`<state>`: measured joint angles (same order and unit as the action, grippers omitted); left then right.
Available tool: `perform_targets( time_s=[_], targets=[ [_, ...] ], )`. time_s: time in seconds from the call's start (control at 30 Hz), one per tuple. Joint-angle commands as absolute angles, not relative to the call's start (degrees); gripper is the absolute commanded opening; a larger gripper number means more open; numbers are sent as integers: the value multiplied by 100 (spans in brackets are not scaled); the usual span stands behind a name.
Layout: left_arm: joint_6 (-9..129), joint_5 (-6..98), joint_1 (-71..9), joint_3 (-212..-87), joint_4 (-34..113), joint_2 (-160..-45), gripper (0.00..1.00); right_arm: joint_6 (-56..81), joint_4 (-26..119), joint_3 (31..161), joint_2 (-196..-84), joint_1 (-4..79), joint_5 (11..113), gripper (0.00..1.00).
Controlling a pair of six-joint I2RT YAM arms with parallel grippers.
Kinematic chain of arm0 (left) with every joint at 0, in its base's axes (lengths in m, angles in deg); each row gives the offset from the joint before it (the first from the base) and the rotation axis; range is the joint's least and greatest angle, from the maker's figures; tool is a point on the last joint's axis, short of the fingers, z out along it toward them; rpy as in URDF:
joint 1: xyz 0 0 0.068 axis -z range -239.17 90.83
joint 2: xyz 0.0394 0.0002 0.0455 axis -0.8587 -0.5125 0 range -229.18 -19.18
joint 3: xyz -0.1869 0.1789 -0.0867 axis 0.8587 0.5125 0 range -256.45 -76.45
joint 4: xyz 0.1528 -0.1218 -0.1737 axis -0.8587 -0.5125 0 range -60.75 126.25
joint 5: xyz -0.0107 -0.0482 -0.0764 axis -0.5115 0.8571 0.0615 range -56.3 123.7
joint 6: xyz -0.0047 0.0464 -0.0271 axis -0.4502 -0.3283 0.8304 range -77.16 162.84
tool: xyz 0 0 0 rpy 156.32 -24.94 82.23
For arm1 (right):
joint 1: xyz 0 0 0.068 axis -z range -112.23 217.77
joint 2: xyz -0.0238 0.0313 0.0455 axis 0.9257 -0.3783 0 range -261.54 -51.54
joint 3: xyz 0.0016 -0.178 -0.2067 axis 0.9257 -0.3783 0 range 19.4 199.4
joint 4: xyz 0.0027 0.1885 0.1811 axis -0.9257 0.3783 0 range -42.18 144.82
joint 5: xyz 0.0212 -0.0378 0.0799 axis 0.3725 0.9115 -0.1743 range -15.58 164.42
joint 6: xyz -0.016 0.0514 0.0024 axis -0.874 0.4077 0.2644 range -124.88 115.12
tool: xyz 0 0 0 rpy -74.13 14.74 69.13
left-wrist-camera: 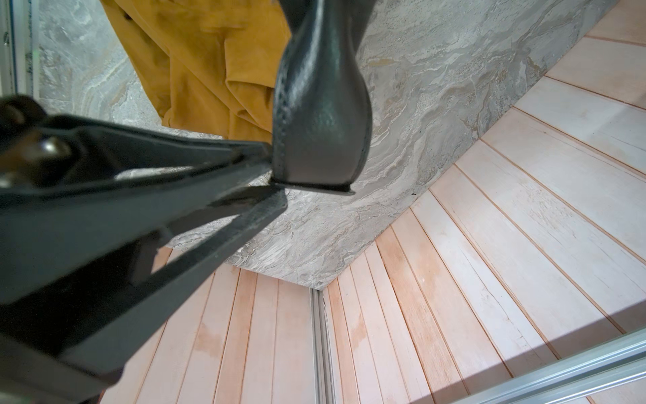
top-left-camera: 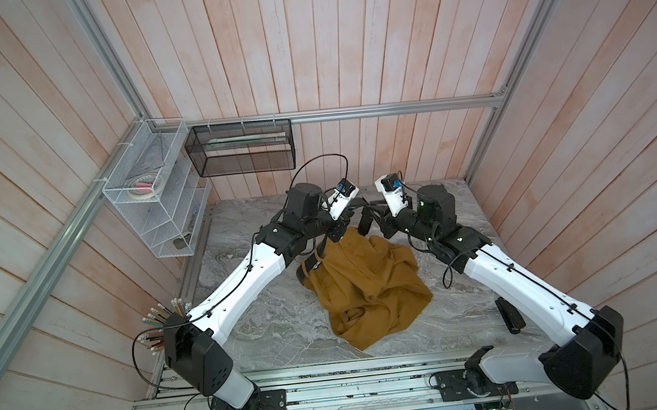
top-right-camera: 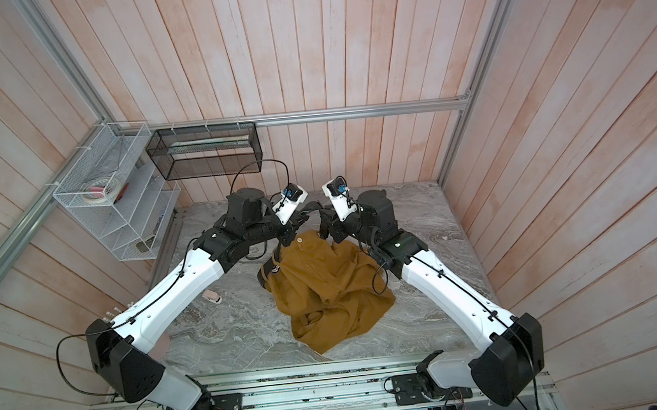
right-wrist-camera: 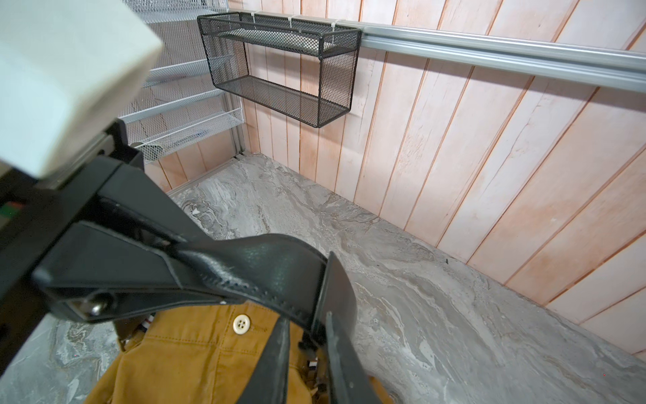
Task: Remove the belt from the trousers
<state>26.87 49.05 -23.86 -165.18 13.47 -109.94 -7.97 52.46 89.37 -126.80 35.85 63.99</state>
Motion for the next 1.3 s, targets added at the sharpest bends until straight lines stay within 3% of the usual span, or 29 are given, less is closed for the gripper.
perform_targets(
  time_s=[0.0,0.3,0.53,0.67,1.1,1.27],
  targets=[
    [2799,5110,-2355,-16745,1371,-11050,0,-848,5204,8953,-12816,3602,6335,21],
    [2825,5167,-2340,-16761,1375,-11077,0,-832,5146,9038,-12967,3604,6335,27],
    [2834,5163,-2332,-16745,1367,-11094,0,-795,5092,9059,-13003,3602,6308,18],
    [2818,5137,-2337,-16758,1349,-11119,0,-796,5124,9073,-12979,3599,6283,28],
    [2841,5169,-2337,-16892,1261,-11259,0,-826,5186,9164,-12993,3602,6309,29],
    [2843,5189,-2326,-16914,1226,-11302,0,-831,5186,9182,-13003,3601,6331,17]
  ],
)
